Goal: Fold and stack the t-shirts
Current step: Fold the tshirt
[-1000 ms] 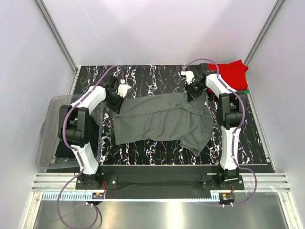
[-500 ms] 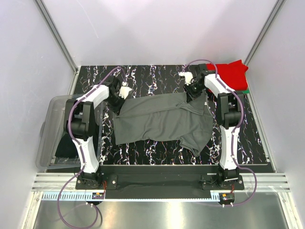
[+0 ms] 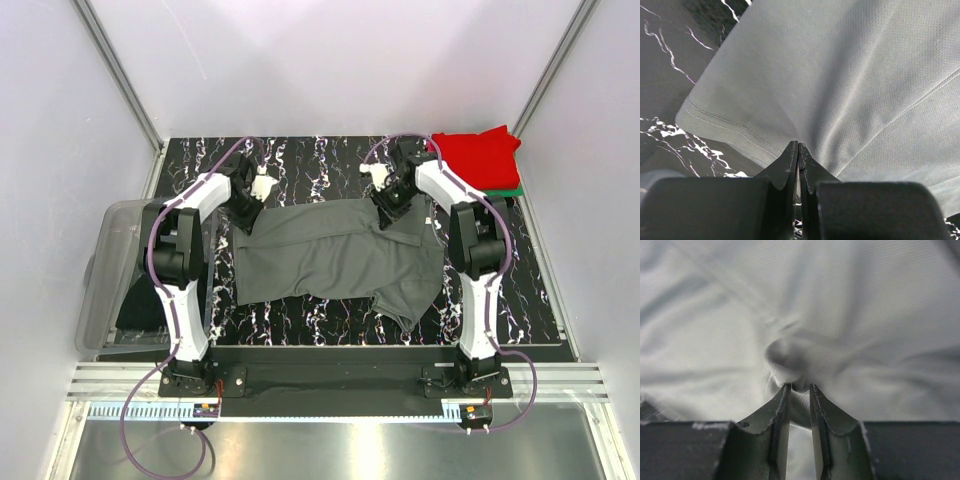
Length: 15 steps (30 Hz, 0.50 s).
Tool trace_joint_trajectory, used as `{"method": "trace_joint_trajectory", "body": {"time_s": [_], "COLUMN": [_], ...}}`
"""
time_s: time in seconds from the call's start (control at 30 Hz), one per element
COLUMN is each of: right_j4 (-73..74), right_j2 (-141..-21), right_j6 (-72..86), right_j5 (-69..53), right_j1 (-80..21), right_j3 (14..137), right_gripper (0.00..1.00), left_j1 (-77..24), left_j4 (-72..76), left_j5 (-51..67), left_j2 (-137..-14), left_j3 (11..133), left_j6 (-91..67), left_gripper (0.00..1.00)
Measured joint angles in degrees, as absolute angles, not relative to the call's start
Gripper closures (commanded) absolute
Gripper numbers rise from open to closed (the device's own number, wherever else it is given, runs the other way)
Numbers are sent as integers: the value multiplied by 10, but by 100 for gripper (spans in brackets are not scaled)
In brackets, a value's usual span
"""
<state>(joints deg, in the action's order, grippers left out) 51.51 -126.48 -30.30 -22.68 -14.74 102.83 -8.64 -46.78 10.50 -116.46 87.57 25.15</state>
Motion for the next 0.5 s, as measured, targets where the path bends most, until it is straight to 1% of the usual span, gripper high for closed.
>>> {"method": "trace_joint_trajectory", "body": {"time_s": [0.07, 0.27, 0.33, 0.4, 0.5], "right_j4": [528, 554, 557, 557, 554], "right_j2": [-1233, -1085, -1045, -1032, -1055], "right_j6": [-302, -297, -297, -297, -298], "right_j5": [-226, -236, -237, -235, -225], "right_j1": [-162, -229, -248, -252, -240], "right_j3": [1009, 945, 922, 908, 907], "right_gripper": [72, 72, 75, 76, 77], "left_j1": [-86, -85, -84, -83, -83], "left_j4": [-465, -456, -453, -451, -451], "left_j5": [105, 106, 105, 105, 105], "left_j2": [-1165, -1165, -1165, -1165, -1165], "left_j3": [877, 877, 877, 877, 879], "left_j6": [251, 251, 252, 252, 252], "left_gripper": [95, 96, 96, 96, 96]}}
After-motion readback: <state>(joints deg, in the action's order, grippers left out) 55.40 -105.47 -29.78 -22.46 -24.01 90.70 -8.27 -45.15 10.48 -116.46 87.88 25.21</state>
